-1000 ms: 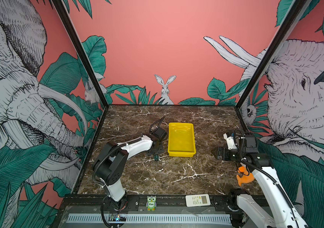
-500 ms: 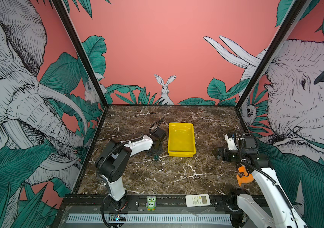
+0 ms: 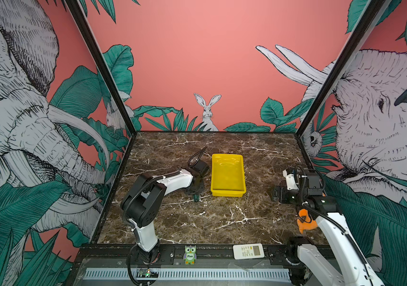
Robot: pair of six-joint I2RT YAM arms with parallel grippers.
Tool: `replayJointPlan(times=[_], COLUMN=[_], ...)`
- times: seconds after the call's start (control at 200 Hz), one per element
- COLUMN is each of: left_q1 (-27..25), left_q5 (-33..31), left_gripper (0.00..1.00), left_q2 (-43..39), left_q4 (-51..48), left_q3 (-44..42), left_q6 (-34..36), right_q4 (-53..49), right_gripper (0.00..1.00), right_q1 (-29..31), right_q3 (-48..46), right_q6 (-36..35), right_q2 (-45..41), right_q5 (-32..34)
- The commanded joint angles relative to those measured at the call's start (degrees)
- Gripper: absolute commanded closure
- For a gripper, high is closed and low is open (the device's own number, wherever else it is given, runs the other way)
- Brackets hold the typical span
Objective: Put the screwdriver in the bin
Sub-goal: 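Close the left gripper on the screwdriver handle and lift it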
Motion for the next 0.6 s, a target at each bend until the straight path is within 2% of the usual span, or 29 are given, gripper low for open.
replayJointPlan(times=[0.0, 0.18, 0.595], left_q1=[0.17, 0.17, 0.21], left_q5=[-1.47, -2.77, -5.19], left_gripper=[0.83, 1.00, 1.00], left_q2=[-1.19, -2.17, -5.25], left_q4=[-0.98, -1.87, -3.22], left_q3=[-0.47, 0.31, 2.52], left_q6=[-0.79, -0.16, 2.37], right_q4=[1.19, 1.28, 1.28], right_gripper=[0.01, 0.01, 0.01], right_q1=[-0.26, -0.31, -0.26], right_q3=[-0.29, -0.40, -0.58], right_q6=[0.51, 0.56, 0.86], right_q2=[-0.92, -0.91, -1.11], right_q5=[1.00, 1.19, 1.95])
